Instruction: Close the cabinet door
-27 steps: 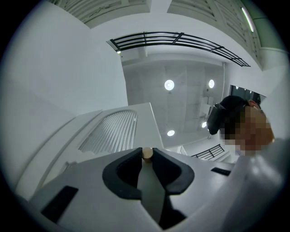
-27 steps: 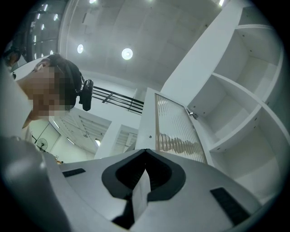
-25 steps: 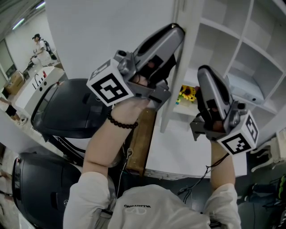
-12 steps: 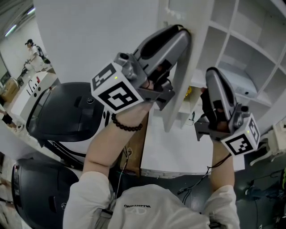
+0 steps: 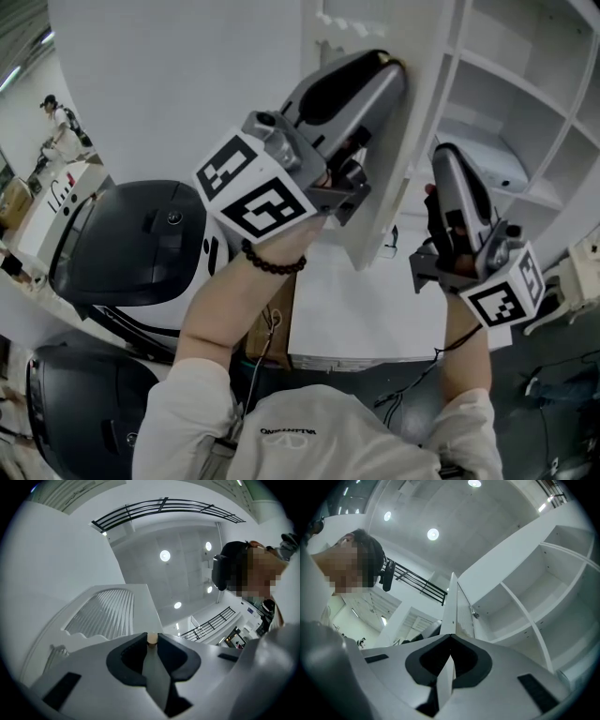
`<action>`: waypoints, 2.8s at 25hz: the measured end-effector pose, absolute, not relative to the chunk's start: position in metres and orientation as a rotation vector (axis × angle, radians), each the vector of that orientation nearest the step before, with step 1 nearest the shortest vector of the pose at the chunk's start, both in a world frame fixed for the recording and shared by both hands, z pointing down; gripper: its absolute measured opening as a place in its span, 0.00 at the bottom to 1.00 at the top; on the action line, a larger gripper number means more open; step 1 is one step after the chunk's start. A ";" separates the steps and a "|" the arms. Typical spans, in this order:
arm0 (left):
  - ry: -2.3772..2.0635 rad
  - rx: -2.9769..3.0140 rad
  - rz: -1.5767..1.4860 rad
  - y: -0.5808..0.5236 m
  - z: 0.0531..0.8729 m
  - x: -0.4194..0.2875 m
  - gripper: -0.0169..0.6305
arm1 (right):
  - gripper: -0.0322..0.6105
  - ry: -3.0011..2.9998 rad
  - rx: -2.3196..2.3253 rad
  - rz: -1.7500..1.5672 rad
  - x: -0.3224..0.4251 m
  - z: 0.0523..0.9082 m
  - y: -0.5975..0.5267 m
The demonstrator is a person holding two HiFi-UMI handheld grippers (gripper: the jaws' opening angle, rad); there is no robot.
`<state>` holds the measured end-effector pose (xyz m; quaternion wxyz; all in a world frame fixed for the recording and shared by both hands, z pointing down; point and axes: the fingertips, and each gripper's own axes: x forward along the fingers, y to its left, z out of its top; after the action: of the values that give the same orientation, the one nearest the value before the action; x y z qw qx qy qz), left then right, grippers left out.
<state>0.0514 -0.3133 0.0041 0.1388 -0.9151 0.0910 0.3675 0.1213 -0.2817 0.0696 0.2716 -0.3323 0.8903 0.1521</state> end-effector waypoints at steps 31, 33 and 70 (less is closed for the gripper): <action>0.498 -2.465 0.789 -0.368 0.007 0.168 0.14 | 0.06 2.326 -1.174 0.446 0.211 0.093 -0.339; 0.500 -2.462 0.782 -0.372 0.007 0.173 0.14 | 0.06 2.321 -1.179 0.450 0.214 0.094 -0.341; 0.720 -2.355 0.588 -0.441 0.011 0.222 0.15 | 0.06 2.323 -1.252 0.427 0.235 0.114 -0.406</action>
<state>0.2216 -0.4405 0.0105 0.3002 -0.8873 0.2711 0.2214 0.2354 -0.4063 0.1141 0.2323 -0.4556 0.8452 0.1553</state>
